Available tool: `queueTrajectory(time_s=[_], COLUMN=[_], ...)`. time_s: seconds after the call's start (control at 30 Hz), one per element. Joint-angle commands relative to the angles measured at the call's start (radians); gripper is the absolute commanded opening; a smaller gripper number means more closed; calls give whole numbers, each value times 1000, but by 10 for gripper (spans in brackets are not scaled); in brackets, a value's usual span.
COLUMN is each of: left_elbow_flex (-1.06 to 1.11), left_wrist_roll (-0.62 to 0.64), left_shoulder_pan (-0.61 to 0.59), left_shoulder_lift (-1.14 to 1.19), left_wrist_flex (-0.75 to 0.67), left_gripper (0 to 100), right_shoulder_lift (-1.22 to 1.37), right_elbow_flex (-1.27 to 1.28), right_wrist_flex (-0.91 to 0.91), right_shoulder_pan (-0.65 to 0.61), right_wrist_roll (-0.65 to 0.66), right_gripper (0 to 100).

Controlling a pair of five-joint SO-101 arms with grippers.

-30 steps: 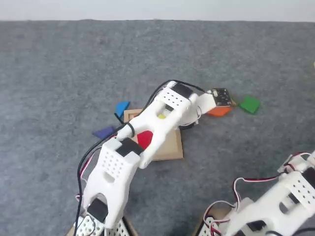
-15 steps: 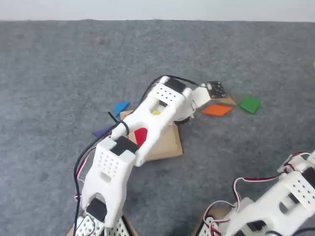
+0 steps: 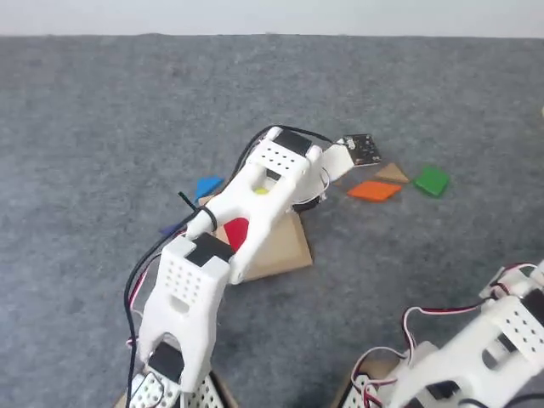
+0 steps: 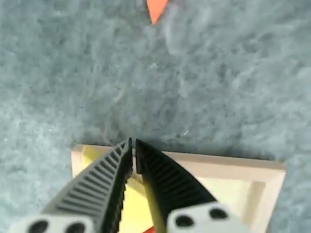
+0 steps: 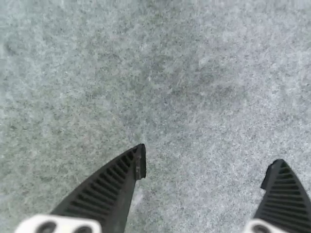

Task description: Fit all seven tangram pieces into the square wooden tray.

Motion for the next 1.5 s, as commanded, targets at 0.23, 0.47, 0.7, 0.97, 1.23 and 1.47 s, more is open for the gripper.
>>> queueTrajectory(time_s=[0.23, 0.47, 0.7, 0.97, 1.23, 1.47], left_elbow_flex=[-27, -7, -8, -1, 24, 91], left_wrist_roll=[54, 49, 20, 14, 15, 18], left_shoulder_pan=[-3, -32, -97, -103, -48, -17], left_shoulder_lift=[-176, -72, -60, -51, -152, -147], left_wrist_flex=[20, -32, -29, -8, 18, -41], left_gripper=[16, 16, 16, 16, 16, 16], right_shoulder_lift=[-28, -28, -28, -28, -28, -28], right_elbow_flex=[-11, -11, -9, -11, -11, -9], right_wrist_flex=[-21, -21, -21, -21, -21, -21], right_shoulder_pan=[-12, -12, -12, -12, -12, -12], right_wrist_roll=[12, 12, 12, 12, 12, 12], right_gripper=[379, 379, 379, 379, 379, 379])
